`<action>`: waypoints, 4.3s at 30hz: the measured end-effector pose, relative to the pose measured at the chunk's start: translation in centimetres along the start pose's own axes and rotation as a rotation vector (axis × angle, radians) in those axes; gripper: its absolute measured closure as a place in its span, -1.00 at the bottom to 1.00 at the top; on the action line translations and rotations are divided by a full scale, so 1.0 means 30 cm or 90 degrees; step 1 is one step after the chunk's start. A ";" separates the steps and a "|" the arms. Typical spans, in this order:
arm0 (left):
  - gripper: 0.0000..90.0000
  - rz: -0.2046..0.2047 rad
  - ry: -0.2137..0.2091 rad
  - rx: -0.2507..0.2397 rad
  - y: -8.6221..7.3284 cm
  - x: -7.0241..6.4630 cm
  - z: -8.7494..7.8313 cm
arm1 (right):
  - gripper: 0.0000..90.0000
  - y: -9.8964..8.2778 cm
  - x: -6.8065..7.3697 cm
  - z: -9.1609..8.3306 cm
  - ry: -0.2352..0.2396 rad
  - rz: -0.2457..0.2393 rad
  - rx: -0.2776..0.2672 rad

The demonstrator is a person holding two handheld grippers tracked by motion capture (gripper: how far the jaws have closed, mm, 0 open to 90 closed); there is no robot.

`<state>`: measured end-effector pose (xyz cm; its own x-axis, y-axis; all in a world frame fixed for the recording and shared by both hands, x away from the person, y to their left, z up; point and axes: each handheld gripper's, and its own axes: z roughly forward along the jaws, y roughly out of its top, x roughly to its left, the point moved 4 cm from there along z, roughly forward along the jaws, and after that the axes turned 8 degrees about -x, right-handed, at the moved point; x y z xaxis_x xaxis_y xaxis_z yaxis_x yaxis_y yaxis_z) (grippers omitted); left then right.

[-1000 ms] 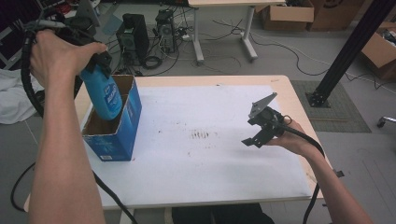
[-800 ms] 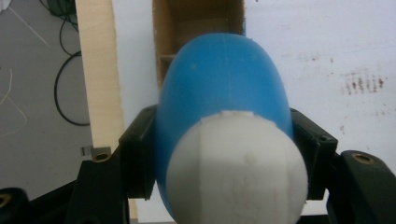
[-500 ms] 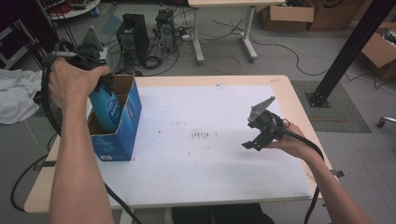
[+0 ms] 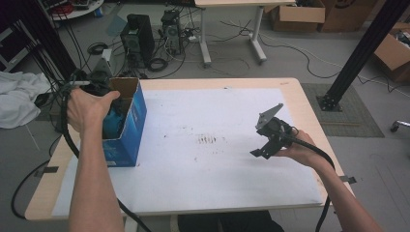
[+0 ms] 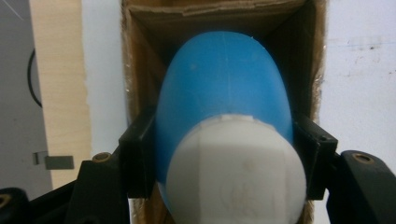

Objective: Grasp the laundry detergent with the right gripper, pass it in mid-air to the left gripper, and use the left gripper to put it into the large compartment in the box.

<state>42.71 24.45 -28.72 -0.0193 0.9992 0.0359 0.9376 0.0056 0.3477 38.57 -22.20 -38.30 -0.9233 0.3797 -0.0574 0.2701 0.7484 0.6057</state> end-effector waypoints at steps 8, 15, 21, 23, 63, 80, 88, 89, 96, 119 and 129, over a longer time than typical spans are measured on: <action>-0.15 -0.009 -0.001 0.005 -0.024 0.002 0.055 | -0.65 0.000 0.006 -0.003 -0.003 -0.003 -0.002; -0.16 -0.019 -0.003 -0.001 -0.038 0.006 0.089 | -0.64 -0.006 0.010 0.002 -0.004 0.000 0.002; -0.16 -0.023 -0.001 -0.004 -0.038 0.005 0.093 | -0.64 -0.005 0.012 0.007 -0.002 0.001 0.004; -0.16 -0.027 0.002 -0.009 -0.039 0.003 0.094 | -0.64 -0.005 0.013 0.010 -0.002 0.001 0.003; -0.24 -0.026 0.003 -0.019 -0.041 -0.005 0.092 | -0.64 -0.004 0.019 0.022 -0.001 0.001 0.005; -0.31 -0.030 0.004 -0.029 -0.040 -0.008 0.079 | -0.64 -0.006 0.021 0.021 -0.003 0.002 0.008; -0.31 -0.021 0.009 -0.033 -0.037 -0.005 0.059 | -0.64 -0.006 0.022 0.021 -0.004 0.002 0.008; -0.31 -0.021 0.009 -0.033 -0.037 -0.005 0.059 | -0.64 -0.006 0.022 0.021 -0.004 0.002 0.008; -0.33 -0.020 0.012 -0.046 -0.030 -0.009 0.035 | -0.64 -0.005 0.022 0.022 -0.004 0.000 0.008; -0.58 -0.001 0.032 -0.065 -0.019 -0.034 -0.028 | -0.64 -0.010 0.025 0.021 -0.007 0.002 0.013; -0.62 0.089 0.033 -0.120 0.021 -0.138 -0.179 | -0.65 -0.005 0.024 0.015 -0.008 0.004 0.012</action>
<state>41.51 20.09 -23.61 0.0838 0.9864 0.1415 0.8514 -0.1447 0.5042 37.97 -21.78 -38.79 -0.9181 0.3910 -0.0644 0.2807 0.7566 0.5906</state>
